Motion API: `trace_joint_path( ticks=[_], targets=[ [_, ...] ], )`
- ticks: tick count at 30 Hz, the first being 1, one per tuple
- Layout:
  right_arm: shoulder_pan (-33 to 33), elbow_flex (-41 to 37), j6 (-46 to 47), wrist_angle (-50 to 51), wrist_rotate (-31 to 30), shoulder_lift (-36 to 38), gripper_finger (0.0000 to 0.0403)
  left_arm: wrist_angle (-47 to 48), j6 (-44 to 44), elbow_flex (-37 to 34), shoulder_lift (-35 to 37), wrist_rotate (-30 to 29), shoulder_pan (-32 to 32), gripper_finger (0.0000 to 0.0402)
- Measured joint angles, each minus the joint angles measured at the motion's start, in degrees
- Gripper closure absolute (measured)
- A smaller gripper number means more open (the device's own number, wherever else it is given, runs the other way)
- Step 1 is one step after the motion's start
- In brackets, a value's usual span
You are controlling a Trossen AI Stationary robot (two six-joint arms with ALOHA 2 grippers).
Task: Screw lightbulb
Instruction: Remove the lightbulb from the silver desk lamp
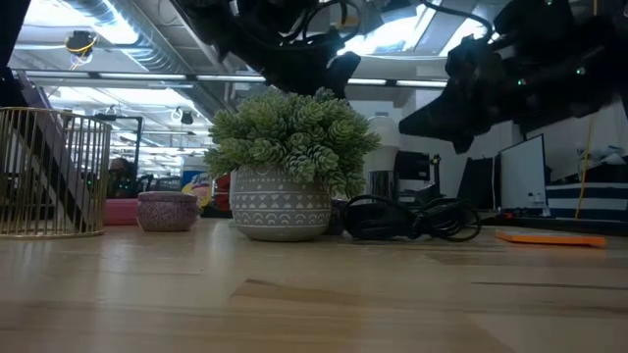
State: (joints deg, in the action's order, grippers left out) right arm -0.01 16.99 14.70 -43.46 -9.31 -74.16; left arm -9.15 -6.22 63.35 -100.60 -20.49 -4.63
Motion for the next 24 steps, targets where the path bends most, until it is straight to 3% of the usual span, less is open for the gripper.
trace_joint_path(
  ticks=[24],
  targets=[
    [0.07,-0.04,-0.03,0.34,-13.99,-0.32,0.0353,1.67,0.02,0.04,0.09,2.68,6.47,0.04]
  ],
)
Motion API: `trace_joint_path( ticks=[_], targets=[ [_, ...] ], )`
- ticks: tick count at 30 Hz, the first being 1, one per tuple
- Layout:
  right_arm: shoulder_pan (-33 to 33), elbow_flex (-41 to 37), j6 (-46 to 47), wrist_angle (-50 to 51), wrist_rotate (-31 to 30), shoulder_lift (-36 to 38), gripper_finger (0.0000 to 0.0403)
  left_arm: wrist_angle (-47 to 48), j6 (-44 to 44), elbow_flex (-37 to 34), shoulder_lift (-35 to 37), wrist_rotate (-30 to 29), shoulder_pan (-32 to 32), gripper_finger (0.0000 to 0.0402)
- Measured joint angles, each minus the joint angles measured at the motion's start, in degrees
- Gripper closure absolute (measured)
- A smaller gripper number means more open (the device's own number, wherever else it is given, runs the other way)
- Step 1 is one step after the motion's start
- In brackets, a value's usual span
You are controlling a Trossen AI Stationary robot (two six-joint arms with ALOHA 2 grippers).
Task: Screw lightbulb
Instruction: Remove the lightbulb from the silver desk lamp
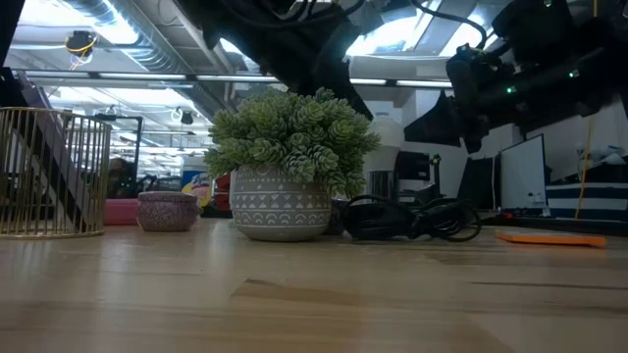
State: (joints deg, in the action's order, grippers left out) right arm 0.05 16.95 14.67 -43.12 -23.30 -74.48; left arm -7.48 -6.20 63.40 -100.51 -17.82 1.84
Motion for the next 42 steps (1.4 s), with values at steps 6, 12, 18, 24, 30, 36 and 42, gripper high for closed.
trace_joint_path(
  ticks=[6,12,18,24,30,36,42],
  targets=[
    [-0.07,0.02,-1.82,-4.42,0.33,0.44,0.0353,-7.41,2.86,0.0,0.0,-0.18,0.09,0.04],
    [-0.07,0.07,-1.5,-6.94,10.78,3.82,0.0353,-9.61,4.99,0.02,0.0,-4.6,-0.84,0.04],
    [-0.13,0.09,1.85,-4.65,19.26,4.03,0.0353,-7.81,3.69,0.02,0.0,-5.73,-4.01,0.04],
    [-0.09,0.04,2.15,1.9,14.08,3.32,0.0353,-2.94,1.8,0.02,0.0,-3.12,-6.48,0.04],
    [-0.07,0.04,2.15,2.81,7.43,3.08,0.0353,0.49,1.72,0.02,0.0,2.26,-5.93,0.04],
    [-0.03,0.04,2.04,3.27,2.67,3.08,0.0353,1.02,1.71,0.02,0.02,2.69,-3.69,0.04],
    [0.0,0.04,1.94,3.5,-2.74,3.08,0.0353,0.9,1.71,-0.06,-0.02,3.49,-1.15,0.04]
  ],
)
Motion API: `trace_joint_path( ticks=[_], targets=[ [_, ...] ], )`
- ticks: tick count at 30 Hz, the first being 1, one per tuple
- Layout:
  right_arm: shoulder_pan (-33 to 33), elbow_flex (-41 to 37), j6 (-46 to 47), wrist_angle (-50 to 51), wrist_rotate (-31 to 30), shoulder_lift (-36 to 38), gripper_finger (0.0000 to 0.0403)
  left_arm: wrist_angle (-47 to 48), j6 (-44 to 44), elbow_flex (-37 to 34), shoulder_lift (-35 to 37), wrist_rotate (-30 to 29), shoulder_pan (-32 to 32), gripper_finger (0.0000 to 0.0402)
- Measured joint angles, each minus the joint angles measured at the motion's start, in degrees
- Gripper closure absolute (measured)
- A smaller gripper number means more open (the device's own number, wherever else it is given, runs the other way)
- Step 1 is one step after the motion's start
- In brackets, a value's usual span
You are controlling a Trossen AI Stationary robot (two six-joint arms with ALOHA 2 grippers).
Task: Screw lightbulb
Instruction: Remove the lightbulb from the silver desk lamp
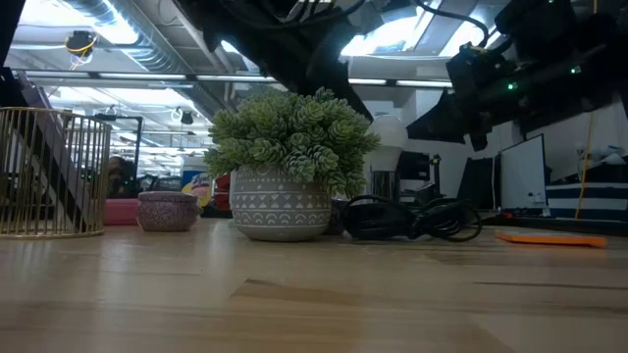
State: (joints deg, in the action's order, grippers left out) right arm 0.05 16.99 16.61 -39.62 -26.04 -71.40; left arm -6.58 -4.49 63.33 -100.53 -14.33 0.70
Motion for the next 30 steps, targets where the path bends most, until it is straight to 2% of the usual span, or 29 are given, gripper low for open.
trace_joint_path(
  ticks=[5,9,12,16,18,20,25,30],
  targets=[
    [0.0,0.0,-0.8,-0.47,-0.5,-0.02,0.0353,-0.13,-0.02,0.0,0.0,-0.34,1.27,0.04],
    [-0.05,0.0,-2.12,-3.0,0.42,0.66,0.0353,-2.47,0.03,0.0,0.0,-3.08,1.67,0.04],
    [-0.07,0.0,-2.1,-6.25,5.82,2.44,0.0353,-6.86,0.55,0.02,0.0,-6.2,1.47,0.04],
    [-0.12,0.0,-1.47,-8.37,16.07,4.36,0.0353,-11.32,2.82,0.02,0.0,-9.64,0.69,0.04],
    [-0.96,0.0,-0.42,-8.4,18.59,4.44,0.0352,-11.56,3.3,0.02,0.0,-10.25,-0.2,0.04],
    [-2.33,0.0,-0.12,-7.97,17.84,4.02,0.0353,-11.32,3.02,0.02,0.0,-10.27,-1.52,0.04],
    [-5.6,0.0,-0.14,-5.85,9.38,1.38,0.0353,-7.23,1.91,0.04,0.0,-10.45,-4.31,0.04],
    [-6.19,0.0,-0.01,-5.82,5.55,-1.88,0.0353,-4.58,0.42,-0.04,0.0,-4.44,-5.75,0.04]
  ],
)
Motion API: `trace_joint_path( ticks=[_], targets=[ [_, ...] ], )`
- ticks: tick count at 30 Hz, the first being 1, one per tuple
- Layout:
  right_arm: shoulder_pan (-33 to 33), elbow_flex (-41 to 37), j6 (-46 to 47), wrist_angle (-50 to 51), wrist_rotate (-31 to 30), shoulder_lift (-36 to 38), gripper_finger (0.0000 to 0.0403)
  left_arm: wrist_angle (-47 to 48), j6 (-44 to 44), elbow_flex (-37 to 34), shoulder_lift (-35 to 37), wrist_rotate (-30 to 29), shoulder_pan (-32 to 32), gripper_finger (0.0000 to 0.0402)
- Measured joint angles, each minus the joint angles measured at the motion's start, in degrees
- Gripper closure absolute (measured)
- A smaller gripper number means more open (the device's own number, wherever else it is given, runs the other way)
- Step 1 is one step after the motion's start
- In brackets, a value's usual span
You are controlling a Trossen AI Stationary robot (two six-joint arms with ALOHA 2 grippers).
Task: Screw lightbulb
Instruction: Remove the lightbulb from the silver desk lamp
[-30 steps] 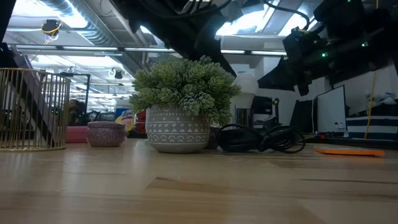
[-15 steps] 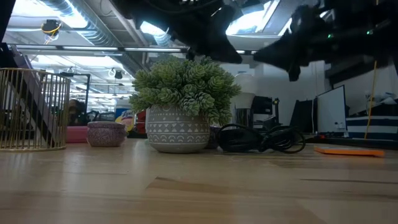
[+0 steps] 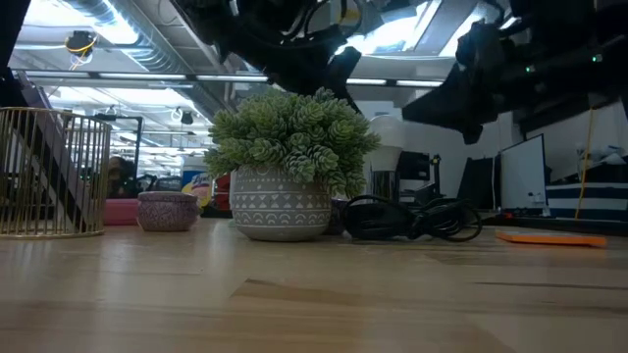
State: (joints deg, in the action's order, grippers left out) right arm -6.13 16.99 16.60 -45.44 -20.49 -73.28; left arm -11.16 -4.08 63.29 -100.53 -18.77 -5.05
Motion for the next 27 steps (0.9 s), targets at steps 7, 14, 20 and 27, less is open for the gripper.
trace_joint_path(
  ticks=[7,14,20,27],
  targets=[
    [0.13,0.0,0.07,0.12,-3.09,-2.01,0.0353,0.87,-0.13,-0.07,0.0,3.99,0.37,0.04],
    [0.11,-0.01,0.06,0.72,-8.28,-2.01,0.0353,2.82,-0.42,-0.05,0.11,4.81,2.4,0.04],
    [0.2,-0.04,0.04,0.53,-12.83,-2.01,0.0353,3.04,-0.44,-0.1,-0.13,5.76,4.98,0.04],
    [0.17,-0.04,-0.6,0.21,-15.5,-2.01,0.0353,0.19,-0.42,-0.12,-0.17,5.48,7.43,0.04]
  ],
)
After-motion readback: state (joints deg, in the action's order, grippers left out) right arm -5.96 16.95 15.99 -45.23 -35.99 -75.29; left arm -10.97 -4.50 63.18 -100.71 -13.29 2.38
